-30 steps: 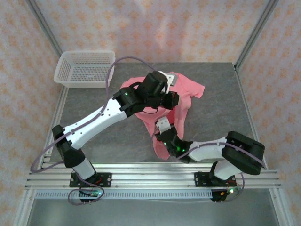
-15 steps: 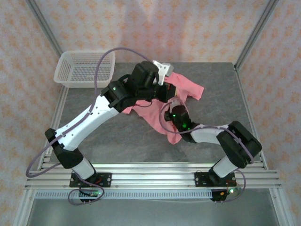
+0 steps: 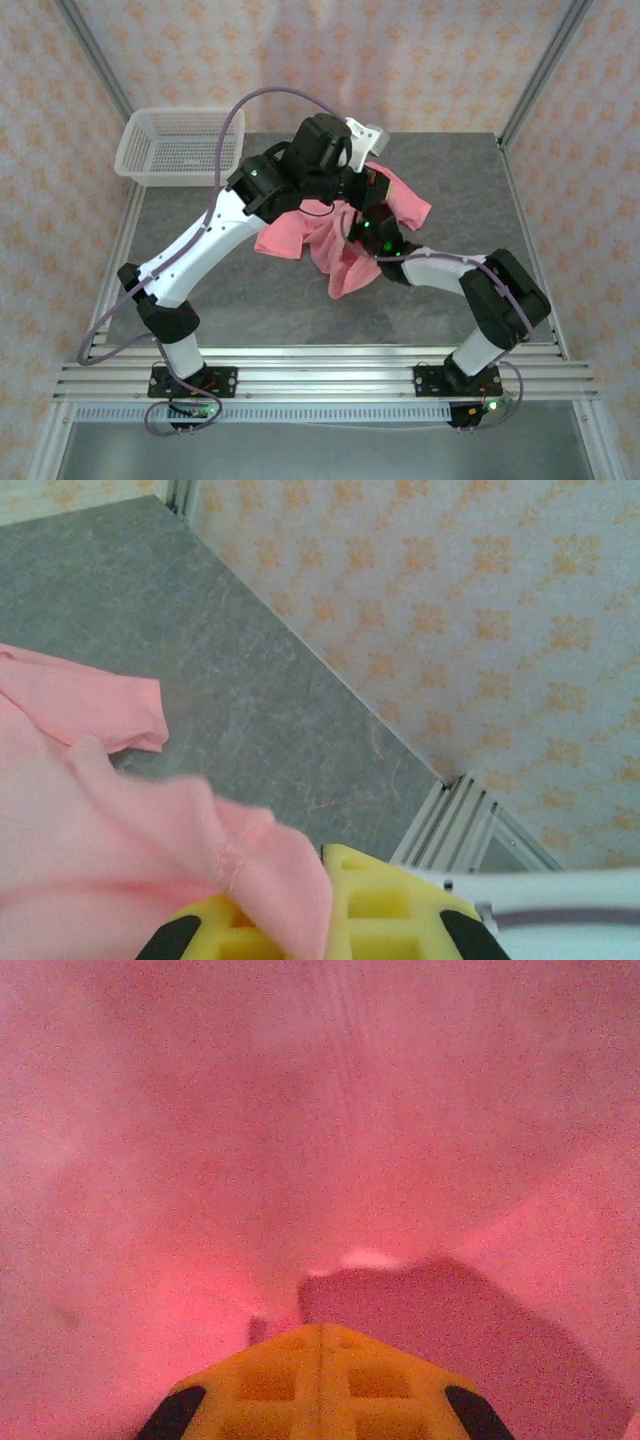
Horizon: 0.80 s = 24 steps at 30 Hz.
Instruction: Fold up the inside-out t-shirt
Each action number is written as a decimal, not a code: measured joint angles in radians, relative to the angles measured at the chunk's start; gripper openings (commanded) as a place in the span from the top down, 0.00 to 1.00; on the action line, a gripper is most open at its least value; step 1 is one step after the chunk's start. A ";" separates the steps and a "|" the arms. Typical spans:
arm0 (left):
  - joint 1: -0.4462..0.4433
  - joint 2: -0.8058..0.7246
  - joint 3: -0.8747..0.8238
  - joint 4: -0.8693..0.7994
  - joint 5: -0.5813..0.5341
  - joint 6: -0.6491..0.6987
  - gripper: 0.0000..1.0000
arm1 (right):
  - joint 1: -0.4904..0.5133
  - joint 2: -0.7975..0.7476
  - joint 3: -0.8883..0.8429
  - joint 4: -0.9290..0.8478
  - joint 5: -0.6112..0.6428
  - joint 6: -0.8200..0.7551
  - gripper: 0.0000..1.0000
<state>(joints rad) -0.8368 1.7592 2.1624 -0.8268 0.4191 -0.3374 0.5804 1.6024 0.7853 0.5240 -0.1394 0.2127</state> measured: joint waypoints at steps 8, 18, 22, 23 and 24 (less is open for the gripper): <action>0.000 -0.003 0.095 0.031 0.069 -0.001 1.00 | -0.069 0.209 0.178 -0.047 -0.292 0.108 1.00; -0.010 -0.027 0.090 0.060 0.096 0.053 1.00 | -0.063 0.229 0.439 -0.465 -0.293 0.177 1.00; -0.056 -0.020 0.106 0.096 0.113 0.088 1.00 | -0.071 0.248 0.535 -0.510 -0.269 0.177 1.00; -0.075 -0.004 0.150 0.082 0.114 0.108 1.00 | -0.072 0.271 0.555 -0.525 -0.267 0.177 1.00; -0.093 0.018 0.208 0.069 0.115 0.129 1.00 | -0.073 0.304 0.581 -0.544 -0.267 0.176 1.00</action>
<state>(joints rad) -0.9295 1.7775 2.3703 -0.7574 0.5343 -0.2085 0.5076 1.9068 1.3663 -0.0200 -0.4068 0.3889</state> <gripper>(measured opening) 0.041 0.040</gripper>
